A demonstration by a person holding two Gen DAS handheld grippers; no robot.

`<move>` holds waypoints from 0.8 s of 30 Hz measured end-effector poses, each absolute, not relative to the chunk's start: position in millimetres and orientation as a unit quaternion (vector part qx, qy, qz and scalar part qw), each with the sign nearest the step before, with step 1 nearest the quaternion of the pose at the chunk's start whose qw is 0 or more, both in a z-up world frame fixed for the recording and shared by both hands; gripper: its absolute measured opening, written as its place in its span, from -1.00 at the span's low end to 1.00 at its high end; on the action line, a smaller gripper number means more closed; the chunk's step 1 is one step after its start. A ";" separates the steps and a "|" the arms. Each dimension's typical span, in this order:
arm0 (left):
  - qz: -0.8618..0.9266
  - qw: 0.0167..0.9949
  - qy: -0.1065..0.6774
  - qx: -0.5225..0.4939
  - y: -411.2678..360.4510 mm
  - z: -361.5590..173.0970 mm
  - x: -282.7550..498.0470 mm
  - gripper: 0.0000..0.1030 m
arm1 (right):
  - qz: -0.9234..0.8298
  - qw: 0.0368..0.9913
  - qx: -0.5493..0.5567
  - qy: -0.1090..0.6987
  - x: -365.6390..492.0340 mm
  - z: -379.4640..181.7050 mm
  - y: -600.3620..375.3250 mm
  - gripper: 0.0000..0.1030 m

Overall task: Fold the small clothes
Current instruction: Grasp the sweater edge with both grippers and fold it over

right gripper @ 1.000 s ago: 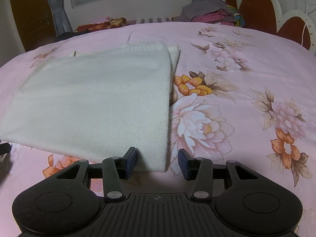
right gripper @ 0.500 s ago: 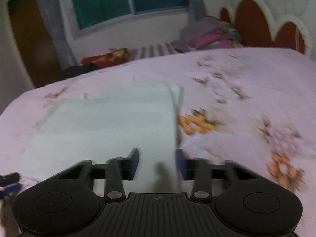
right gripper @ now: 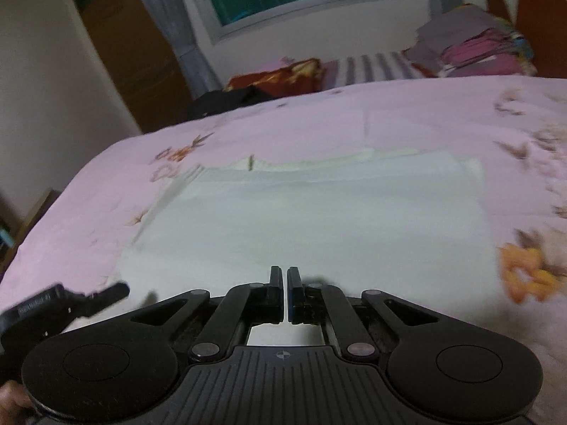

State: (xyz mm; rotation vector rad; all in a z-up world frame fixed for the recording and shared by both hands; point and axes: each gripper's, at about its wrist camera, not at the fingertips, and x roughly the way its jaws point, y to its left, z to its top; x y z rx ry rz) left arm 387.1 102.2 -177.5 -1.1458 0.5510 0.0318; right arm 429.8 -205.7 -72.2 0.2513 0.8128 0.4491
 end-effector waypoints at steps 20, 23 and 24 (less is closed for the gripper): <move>0.030 0.818 0.274 -0.505 117.2 -177.3 395.2 -0.82 | 0.197 0.879 0.104 0.422 461.1 -97.3 -174.9 -0.98; 0.033 0.839 0.282 -0.465 115.0 -166.6 395.8 -0.87 | 0.195 0.879 0.103 0.423 461.1 -95.7 -174.5 -0.98; 0.029 0.848 0.278 -0.450 111.9 -158.9 394.9 -0.87 | 0.196 0.878 0.106 0.424 461.4 -95.5 -174.9 -0.98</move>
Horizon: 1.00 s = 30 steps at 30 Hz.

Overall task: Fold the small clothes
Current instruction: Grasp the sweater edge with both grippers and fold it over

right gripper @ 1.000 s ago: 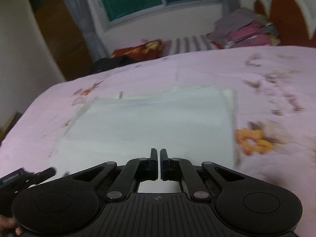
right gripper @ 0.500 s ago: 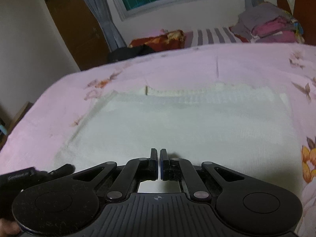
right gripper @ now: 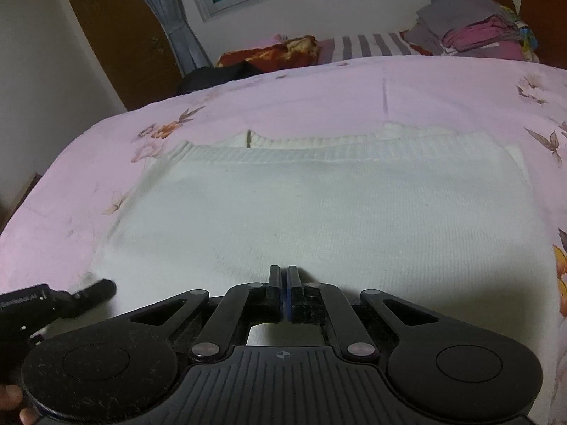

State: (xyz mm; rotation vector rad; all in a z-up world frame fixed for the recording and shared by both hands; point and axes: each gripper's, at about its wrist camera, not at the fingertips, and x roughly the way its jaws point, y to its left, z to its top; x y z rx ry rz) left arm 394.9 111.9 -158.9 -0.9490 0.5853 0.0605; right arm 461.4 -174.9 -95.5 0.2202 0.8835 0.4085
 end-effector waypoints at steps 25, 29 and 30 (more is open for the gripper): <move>-0.244 0.871 0.406 -0.127 -136.7 -80.1 414.8 -0.17 | 0.113 0.896 0.308 0.299 408.9 -44.1 -416.5 0.75; -0.163 0.904 0.362 -0.157 -74.0 -67.6 420.2 -0.21 | 0.163 0.871 0.327 0.327 414.6 -48.2 -409.2 0.22; -0.144 0.905 0.367 -0.160 -59.1 -70.5 425.8 -0.24 | 0.172 0.867 0.326 0.335 417.1 -50.7 -402.6 0.22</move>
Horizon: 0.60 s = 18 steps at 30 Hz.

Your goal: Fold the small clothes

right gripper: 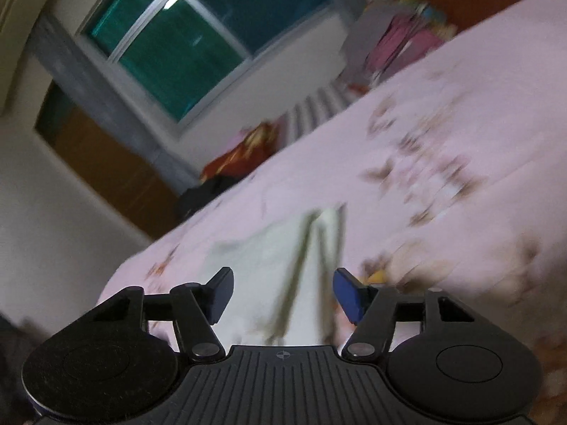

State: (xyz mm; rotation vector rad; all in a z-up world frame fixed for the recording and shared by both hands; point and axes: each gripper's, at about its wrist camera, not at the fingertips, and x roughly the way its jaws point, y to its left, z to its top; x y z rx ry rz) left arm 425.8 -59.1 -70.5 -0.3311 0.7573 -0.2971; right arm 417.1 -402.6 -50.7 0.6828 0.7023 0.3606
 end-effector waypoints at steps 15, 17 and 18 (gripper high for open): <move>-0.113 0.891 0.396 -0.191 -22.3 -106.7 447.4 -0.30 | 0.205 0.825 0.317 0.420 455.4 -95.2 -343.3 0.21; -0.115 0.888 0.403 -0.189 -20.7 -107.7 451.7 -0.28 | 0.208 0.828 0.310 0.418 459.7 -95.2 -341.5 0.15; -0.115 0.888 0.404 -0.186 -20.9 -109.2 453.6 -0.27 | 0.211 0.829 0.307 0.418 460.3 -94.8 -340.3 0.01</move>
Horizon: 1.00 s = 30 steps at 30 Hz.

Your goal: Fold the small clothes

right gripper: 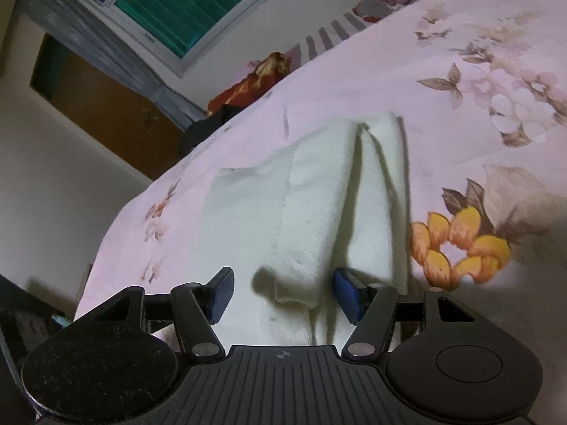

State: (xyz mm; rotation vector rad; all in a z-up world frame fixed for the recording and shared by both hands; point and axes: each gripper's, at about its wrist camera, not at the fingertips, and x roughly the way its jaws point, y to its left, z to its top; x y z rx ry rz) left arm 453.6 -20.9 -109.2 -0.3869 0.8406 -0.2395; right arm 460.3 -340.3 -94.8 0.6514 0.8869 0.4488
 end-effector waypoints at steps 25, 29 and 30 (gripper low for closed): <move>-0.213 0.856 0.454 -0.123 -91.2 -108.9 465.7 -0.55 | 0.222 0.818 0.253 0.466 474.4 -98.9 -363.1 -0.69; -0.229 0.870 0.405 -0.166 -63.6 -93.1 469.2 -0.37 | 0.222 0.836 0.269 0.424 466.4 -80.4 -380.4 0.29; -0.225 0.875 0.394 -0.170 -57.1 -91.7 475.5 -0.37 | 0.224 0.844 0.271 0.405 467.6 -76.2 -384.9 0.29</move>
